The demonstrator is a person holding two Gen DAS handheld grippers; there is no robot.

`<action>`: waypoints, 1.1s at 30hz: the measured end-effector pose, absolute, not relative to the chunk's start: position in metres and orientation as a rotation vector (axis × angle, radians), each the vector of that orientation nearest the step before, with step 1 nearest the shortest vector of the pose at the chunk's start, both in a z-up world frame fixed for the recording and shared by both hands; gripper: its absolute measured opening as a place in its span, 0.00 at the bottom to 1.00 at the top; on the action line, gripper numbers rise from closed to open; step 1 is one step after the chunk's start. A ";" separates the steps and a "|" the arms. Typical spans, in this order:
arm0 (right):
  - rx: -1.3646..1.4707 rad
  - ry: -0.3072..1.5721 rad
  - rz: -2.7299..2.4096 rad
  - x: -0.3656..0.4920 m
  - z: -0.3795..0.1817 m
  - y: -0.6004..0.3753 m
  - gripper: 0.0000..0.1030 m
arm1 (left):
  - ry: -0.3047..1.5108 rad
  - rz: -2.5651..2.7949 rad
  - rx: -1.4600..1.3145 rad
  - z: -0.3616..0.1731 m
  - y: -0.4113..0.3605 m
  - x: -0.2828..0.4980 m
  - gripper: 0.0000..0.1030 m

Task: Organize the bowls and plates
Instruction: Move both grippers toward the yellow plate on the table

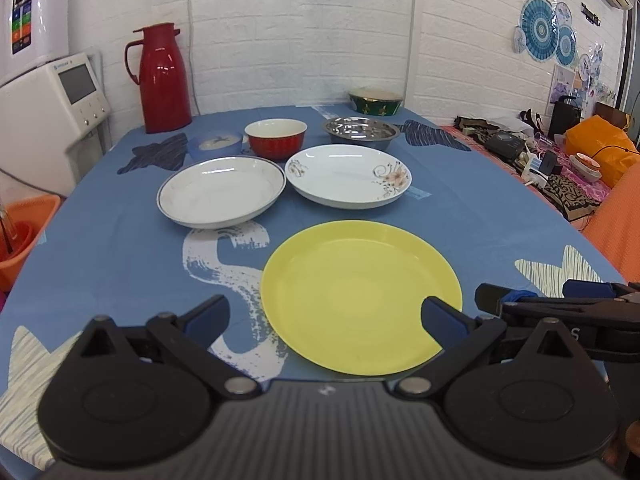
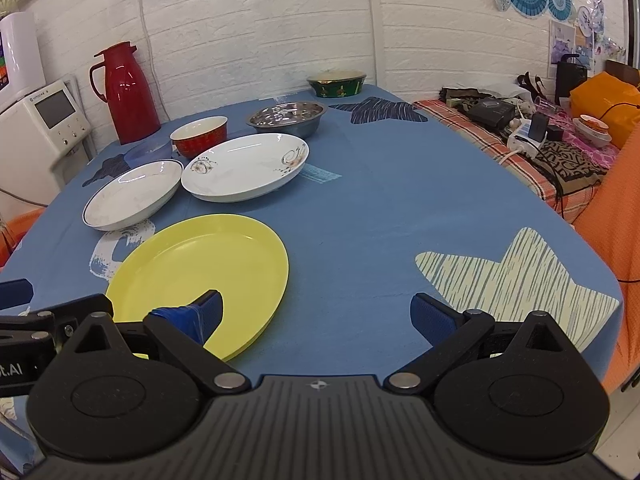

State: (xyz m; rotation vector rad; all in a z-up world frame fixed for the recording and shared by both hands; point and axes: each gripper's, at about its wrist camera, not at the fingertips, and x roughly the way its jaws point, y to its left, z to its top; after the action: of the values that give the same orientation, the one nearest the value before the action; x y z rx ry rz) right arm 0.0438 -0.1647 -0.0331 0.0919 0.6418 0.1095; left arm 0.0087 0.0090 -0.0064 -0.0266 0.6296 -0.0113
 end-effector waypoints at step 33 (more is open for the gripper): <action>0.088 0.691 0.127 0.065 -0.045 -0.155 0.86 | 0.673 -0.031 -0.037 -0.021 0.020 0.035 0.98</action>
State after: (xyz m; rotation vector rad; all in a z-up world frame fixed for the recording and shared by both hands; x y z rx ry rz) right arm 0.0653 -0.1552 -0.0448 0.0875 0.6910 0.1274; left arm 0.0348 0.0201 -0.0206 -0.0369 0.6728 -0.0312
